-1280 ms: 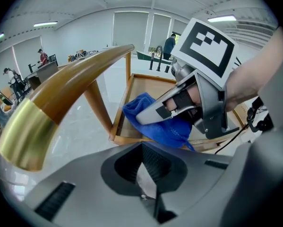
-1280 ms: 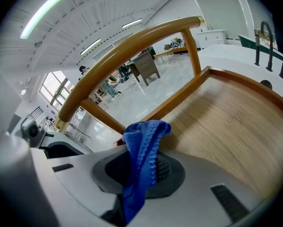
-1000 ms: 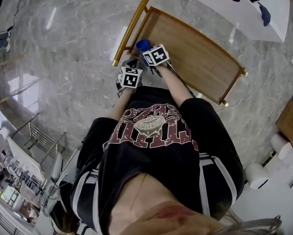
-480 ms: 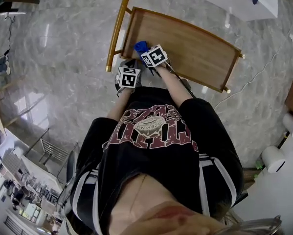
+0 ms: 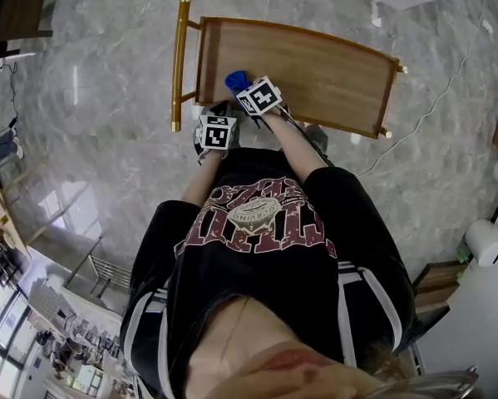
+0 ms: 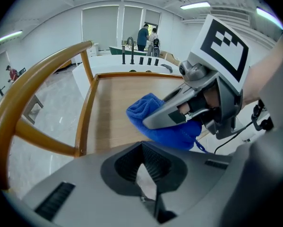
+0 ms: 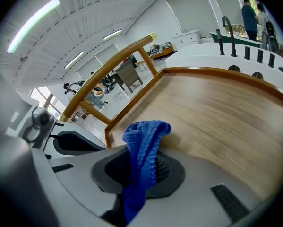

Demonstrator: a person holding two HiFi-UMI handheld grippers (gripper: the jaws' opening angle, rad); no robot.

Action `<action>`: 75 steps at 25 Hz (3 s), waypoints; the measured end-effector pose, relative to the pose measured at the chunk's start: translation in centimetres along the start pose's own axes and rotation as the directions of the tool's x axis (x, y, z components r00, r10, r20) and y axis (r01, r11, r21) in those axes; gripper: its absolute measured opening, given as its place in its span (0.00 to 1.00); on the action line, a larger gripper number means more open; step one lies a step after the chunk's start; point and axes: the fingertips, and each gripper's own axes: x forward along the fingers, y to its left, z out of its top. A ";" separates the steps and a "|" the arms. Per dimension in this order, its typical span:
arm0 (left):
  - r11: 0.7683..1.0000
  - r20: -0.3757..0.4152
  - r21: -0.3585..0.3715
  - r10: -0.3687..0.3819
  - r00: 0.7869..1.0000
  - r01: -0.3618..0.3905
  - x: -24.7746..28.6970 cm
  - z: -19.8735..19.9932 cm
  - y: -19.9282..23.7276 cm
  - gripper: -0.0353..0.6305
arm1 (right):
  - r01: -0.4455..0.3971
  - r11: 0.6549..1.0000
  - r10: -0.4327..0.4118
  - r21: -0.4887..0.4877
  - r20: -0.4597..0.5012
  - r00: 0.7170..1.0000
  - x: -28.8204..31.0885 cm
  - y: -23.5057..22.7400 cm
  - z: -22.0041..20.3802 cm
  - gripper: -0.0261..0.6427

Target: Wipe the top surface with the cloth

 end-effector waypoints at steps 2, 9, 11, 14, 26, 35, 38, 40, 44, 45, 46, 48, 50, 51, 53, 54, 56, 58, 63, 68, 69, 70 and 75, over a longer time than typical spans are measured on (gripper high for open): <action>1.000 -0.003 0.013 -0.007 1.000 0.007 0.1 0.2 -0.4 0.12 | 0.007 1.000 -0.007 0.006 0.010 1.000 -0.4 -0.3 -0.1 0.12; 0.997 -0.014 0.058 -0.042 0.999 0.043 0.8 1.3 -1.9 0.12 | 0.036 0.998 -0.037 0.056 0.029 0.999 -2.1 -1.7 -1.1 0.12; 0.996 -0.023 0.074 -0.052 0.998 0.054 1.1 1.5 -2.5 0.12 | 0.046 0.997 -0.048 0.067 0.034 0.998 -2.8 -2.2 -1.5 0.12; 0.993 -0.036 0.090 -0.069 0.997 0.072 1.7 1.7 -3.4 0.12 | 0.050 0.995 -0.054 0.090 0.049 0.997 -3.5 -2.9 -2.1 0.12; 0.970 -0.075 0.196 -0.131 0.989 0.143 3.7 3.1 -7.2 0.12 | 0.110 0.989 -0.117 0.096 0.071 0.991 -6.2 -5.2 -4.3 0.12; 0.948 -0.091 0.258 -0.167 0.982 0.185 4.8 4.3 -10.2 0.12 | 0.147 0.976 -0.163 0.163 0.088 0.983 -9.0 -7.5 -6.4 0.12; 0.934 -0.099 0.291 -0.184 0.978 0.205 5.3 4.6 -11.5 0.12 | 0.154 0.970 -0.174 0.187 0.098 0.980 -9.9 -8.3 -7.1 0.12; 0.922 -0.110 0.313 -0.201 0.973 0.226 5.6 4.7 -12.6 0.12 | 0.155 0.966 -0.178 0.206 0.102 0.979 -10.4 -8.8 -7.5 0.12; 0.900 -0.136 0.349 -0.225 0.965 0.259 6.1 4.9 -14.2 0.12 | 0.172 0.959 -0.200 0.226 0.108 0.974 -11.4 -9.6 -8.2 0.12; 0.897 -0.139 0.355 -0.228 0.964 0.263 6.2 5.0 -14.4 0.12 | 0.180 0.958 -0.208 0.225 0.108 0.972 -11.6 -9.7 -8.4 0.12; 0.895 -0.141 0.359 -0.230 0.963 0.266 6.3 5.1 -14.6 0.12 | 0.188 0.957 -0.215 0.222 0.108 0.971 -11.8 -9.9 -8.6 0.12; 0.887 -0.145 0.372 -0.235 0.961 0.273 6.6 5.3 -15.1 0.12 | 0.199 0.954 -0.227 0.223 0.107 0.968 -12.2 -10.3 -9.1 0.12; 0.878 -0.153 0.386 -0.243 0.958 0.284 6.9 5.4 -15.8 0.12 | 0.203 0.949 -0.234 0.240 0.110 0.966 -12.6 -10.8 -9.5 0.12; 0.872 -0.157 0.394 -0.249 0.956 0.292 6.9 5.4 -16.2 0.12 | 0.206 0.946 -0.240 0.251 0.112 0.964 -12.9 -11.0 -9.7 0.12; 0.858 -0.167 0.412 -0.260 0.951 0.307 6.9 5.5 -17.1 0.12 | 0.218 0.938 -0.257 0.270 0.117 0.959 -13.7 -11.4 -10.1 0.12; 0.850 -0.171 0.422 -0.266 0.949 0.314 6.9 5.5 -17.5 0.12 | 0.223 0.935 -0.264 0.277 0.120 0.957 -14.0 -11.5 -10.3 0.12; 0.838 -0.180 0.438 -0.273 0.945 0.325 6.8 5.6 -18.4 0.12 | 0.229 0.930 -0.272 0.286 0.123 0.954 -14.6 -11.6 -10.6 0.12; 0.830 -0.187 0.447 -0.277 0.943 0.332 7.0 5.8 -19.0 0.12 | 0.235 0.927 -0.280 0.291 0.123 0.952 -15.0 -12.0 -10.9 0.12; 0.810 -0.198 0.469 -0.291 0.936 0.352 7.3 6.1 -20.3 0.12 | 0.251 0.917 -0.303 0.311 0.128 0.944 -16.2 -12.8 -11.9 0.12; 0.788 -0.213 0.494 -0.300 0.930 0.368 7.5 6.3 -21.3 0.12 | 0.264 0.907 -0.320 0.329 0.129 0.939 -17.1 -13.5 -12.6 0.13; 0.785 -0.215 0.497 -0.301 0.929 0.370 7.6 6.4 -21.4 0.12 | 0.267 0.905 -0.324 0.332 0.129 0.937 -17.3 -13.6 -12.7 0.12; 0.782 -0.217 0.500 -0.302 0.928 0.372 7.6 6.5 -21.5 0.12 | 0.270 0.903 -0.328 0.335 0.130 0.936 -17.5 -13.8 -12.8 0.12; 0.769 -0.222 0.517 -0.303 0.927 0.376 7.6 6.7 -22.0 0.12 | 0.300 0.878 -0.370 0.374 0.131 0.920 -19.0 -14.7 -13.9 0.12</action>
